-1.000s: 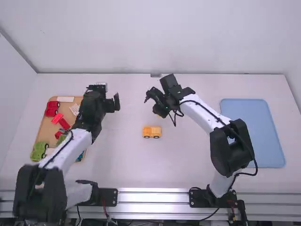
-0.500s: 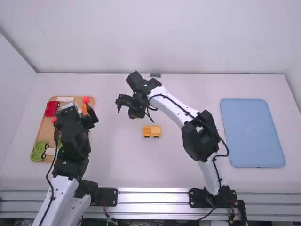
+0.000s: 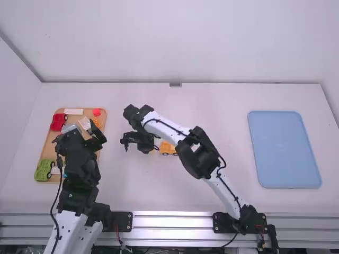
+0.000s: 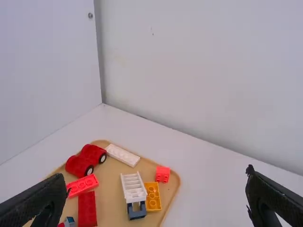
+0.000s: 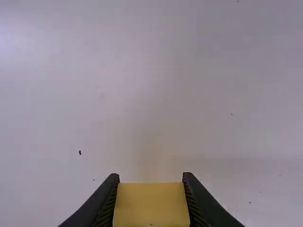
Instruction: Assemble lego blocks to make yellow taxi
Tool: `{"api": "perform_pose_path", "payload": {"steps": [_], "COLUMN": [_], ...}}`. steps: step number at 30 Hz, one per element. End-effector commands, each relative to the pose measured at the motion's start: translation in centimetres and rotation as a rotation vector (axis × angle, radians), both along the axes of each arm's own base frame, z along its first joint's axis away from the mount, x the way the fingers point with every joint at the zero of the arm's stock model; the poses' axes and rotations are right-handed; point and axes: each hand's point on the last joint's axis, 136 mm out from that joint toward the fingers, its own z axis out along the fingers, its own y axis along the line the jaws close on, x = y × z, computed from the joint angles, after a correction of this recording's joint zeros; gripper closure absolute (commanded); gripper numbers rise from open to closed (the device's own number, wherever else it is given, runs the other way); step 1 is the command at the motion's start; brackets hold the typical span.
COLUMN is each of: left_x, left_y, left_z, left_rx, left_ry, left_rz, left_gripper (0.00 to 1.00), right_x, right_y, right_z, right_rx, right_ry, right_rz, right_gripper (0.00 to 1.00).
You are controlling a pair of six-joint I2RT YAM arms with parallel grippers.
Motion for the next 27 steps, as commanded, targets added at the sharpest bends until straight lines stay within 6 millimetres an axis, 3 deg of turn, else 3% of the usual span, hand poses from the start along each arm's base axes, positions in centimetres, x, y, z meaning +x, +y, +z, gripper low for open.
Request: {"api": "perform_pose_path", "payload": {"steps": [1, 4, 6, 7, 8, 9, 10, 16, 22, 25, 27], "left_x": [0.0, 0.0, 0.0, 0.0, 0.0, 0.0, 0.0, 0.4, 1.7, 2.8, 3.4], "left_y": [0.3, 0.2, 0.2, 0.2, 0.2, 0.2, 0.2, -0.5, -3.0, -5.3, -6.6], "left_z": [-0.4, -0.4, -0.4, -0.4, -0.4, -0.4, -0.4, -0.5, -1.1, -1.8, -2.1], "left_rx": [-0.002, -0.002, -0.002, -0.002, -0.002, -0.002, -0.003, -0.007, 0.030, 0.037, 0.024], "left_ry": [0.009, 0.011, 0.012, 0.012, 0.011, 0.011, 0.011, 0.014, 0.057, 0.098, 0.115], "left_rz": [0.017, 0.016, 0.014, 0.014, 0.014, 0.013, 0.013, -0.031, -0.195, -0.330, -0.405], "left_gripper": [0.01, 0.01, 0.01, 0.01, 0.01, 0.01, 0.01, 0.01, 0.01, 0.01, 0.01], "right_x": [0.4, 0.3, 0.3, 0.3, 0.3, 0.3, 0.3, 2.3, 5.5, 7.7, 8.7], "right_y": [0.7, 0.9, 0.8, 0.8, 0.8, 0.8, 0.8, 1.2, 0.7, -0.6, -1.6], "right_z": [0.3, 0.0, -0.4, -0.5, -0.6, -0.6, -0.6, 1.3, 8.9, 13.4, 15.4], "right_rx": [0.011, 0.011, 0.012, 0.012, 0.012, 0.010, 0.011, 0.056, 0.174, 0.280, 0.330], "right_ry": [-0.018, -0.017, -0.018, -0.018, -0.019, -0.017, -0.018, -0.045, -0.137, -0.177, -0.190], "right_rz": [-0.007, -0.022, -0.024, -0.024, -0.023, -0.023, -0.024, -0.096, -0.149, -0.232, -0.283], "right_gripper": [0.81, 0.73, 0.54, 0.50, 0.39, 0.16, 0.01, 0.01, 0.01, 0.02, 0.02]}}
